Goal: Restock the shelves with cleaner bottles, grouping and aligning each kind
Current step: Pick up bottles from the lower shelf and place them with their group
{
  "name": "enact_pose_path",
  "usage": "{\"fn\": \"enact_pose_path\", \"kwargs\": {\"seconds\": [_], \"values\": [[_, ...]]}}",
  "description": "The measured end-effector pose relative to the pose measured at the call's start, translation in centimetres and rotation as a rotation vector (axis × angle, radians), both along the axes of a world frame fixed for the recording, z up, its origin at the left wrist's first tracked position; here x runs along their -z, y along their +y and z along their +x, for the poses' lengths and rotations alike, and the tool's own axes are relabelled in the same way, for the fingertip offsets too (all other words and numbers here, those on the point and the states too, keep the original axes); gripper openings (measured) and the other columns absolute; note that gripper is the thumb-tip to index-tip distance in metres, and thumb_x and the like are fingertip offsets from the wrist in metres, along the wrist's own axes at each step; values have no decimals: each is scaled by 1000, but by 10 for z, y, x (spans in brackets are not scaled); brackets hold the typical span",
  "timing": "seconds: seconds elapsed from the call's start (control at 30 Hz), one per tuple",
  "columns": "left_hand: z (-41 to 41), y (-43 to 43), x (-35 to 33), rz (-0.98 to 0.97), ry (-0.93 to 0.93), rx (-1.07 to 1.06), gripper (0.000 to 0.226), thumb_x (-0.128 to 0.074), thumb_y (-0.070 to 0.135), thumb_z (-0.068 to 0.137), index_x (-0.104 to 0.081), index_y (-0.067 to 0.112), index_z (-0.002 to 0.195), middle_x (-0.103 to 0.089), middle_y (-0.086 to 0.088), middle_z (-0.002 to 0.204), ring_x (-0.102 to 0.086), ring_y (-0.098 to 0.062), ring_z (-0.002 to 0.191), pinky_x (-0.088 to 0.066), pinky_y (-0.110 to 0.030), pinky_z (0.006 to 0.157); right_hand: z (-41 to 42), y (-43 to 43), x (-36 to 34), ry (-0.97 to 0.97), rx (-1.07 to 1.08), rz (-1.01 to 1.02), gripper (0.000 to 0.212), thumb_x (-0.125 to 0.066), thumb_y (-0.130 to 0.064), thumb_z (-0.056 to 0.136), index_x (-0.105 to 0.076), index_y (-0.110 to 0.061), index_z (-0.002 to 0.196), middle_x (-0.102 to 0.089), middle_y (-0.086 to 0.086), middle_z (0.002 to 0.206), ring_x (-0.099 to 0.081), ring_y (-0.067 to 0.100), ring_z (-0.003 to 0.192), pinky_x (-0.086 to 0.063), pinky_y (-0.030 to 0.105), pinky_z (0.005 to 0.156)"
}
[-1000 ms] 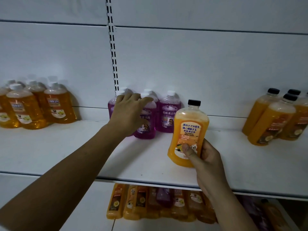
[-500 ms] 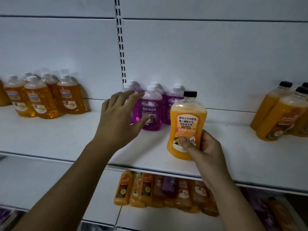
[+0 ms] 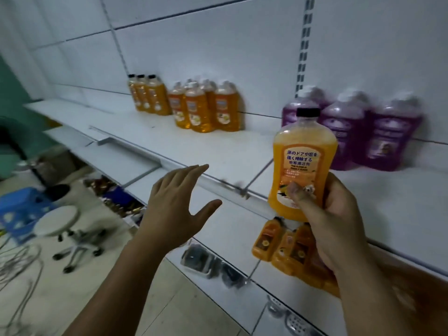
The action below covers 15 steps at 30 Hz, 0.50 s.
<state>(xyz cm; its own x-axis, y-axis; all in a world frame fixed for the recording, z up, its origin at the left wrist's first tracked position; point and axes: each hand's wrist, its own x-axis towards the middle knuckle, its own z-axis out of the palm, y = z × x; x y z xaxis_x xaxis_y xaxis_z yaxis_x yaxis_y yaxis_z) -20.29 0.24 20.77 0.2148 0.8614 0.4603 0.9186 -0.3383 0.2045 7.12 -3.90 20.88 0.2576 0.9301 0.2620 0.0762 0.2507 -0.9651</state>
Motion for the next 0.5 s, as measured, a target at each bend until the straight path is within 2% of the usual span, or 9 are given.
{"fn": "enact_pose_path", "kwargs": {"seconds": [0.13,0.27,0.5], "values": [[-57,-4,-1,8,10,-84,81,-47,79,92,-33,37,160,-47,7,159,-40,-20,147,-34,-49,121,-56,13,-2,-27,-99,9,49,-77,-51,76,-68,-28,119,-78,-14,107,-75,6,98,-57,32,86],[-123,4,5,5,21,-151,82,-41,83,91,-30,39,160,-46,8,158,-39,-19,148,-35,-49,120,-123,30,-3,-41,-175,16,48,-78,-48,75,-68,-27,118,-78,-13,108,-75,6,99,-56,29,85],[-255,31,13,-28,39,-180,85,-35,85,89,-28,39,160,-45,9,159,-41,-19,145,-39,-50,117,-258,79,1,-6,-218,38,46,-80,-40,74,-68,-24,115,-79,-6,108,-75,12,101,-56,33,88]]}}
